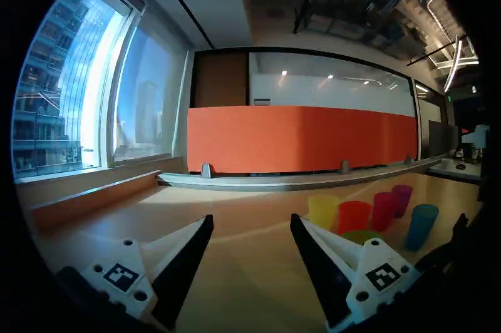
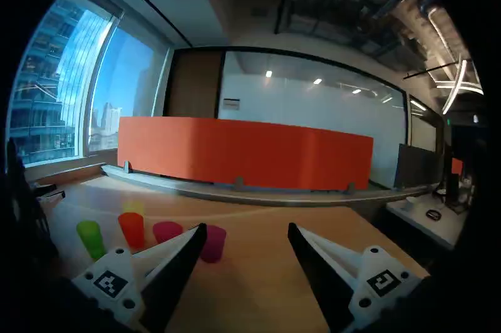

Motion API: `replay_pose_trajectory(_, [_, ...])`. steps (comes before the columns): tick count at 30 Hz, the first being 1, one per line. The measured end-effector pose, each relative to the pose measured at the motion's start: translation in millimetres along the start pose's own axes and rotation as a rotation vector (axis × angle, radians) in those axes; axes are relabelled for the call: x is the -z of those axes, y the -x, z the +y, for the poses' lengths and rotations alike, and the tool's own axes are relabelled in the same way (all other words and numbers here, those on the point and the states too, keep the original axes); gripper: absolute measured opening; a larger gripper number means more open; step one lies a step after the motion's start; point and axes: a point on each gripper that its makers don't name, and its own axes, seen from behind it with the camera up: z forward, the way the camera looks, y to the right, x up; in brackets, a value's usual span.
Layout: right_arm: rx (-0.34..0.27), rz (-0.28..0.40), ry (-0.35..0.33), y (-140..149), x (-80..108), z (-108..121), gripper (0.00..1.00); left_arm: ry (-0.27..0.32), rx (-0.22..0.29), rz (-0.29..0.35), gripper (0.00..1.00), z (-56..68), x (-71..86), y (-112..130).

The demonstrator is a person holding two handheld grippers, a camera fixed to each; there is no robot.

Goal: Pour water

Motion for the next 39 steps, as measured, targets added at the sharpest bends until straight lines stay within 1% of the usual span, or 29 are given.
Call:
replay_pose_trajectory(3, [0.004,0.002,-0.001,-0.7,-0.7,-0.7,1.0,0.006,0.0,-0.008,0.91,1.4,-1.0,1.5])
replay_pose_trajectory(12, [0.0,-0.004,-0.004,5.0,-2.3,-1.8,1.0,0.007,-0.002,-0.01,0.91,1.4,-0.2,2.1])
replay_pose_trajectory(21, [-0.003,-0.002,-0.002,4.0,-1.9,-0.5,1.0,0.01,-0.004,-0.011,0.91,3.0,-0.4,2.5])
replay_pose_trajectory(30, [0.004,0.032,-0.008,-1.4,-0.8,-0.9,1.0,0.011,-0.005,-0.01,0.91,3.0,0.2,1.3])
replay_pose_trajectory(39, [0.028,0.082,0.018,-2.8,1.2,11.7,1.0,0.011,-0.006,-0.01,0.91,2.8,-0.3,0.6])
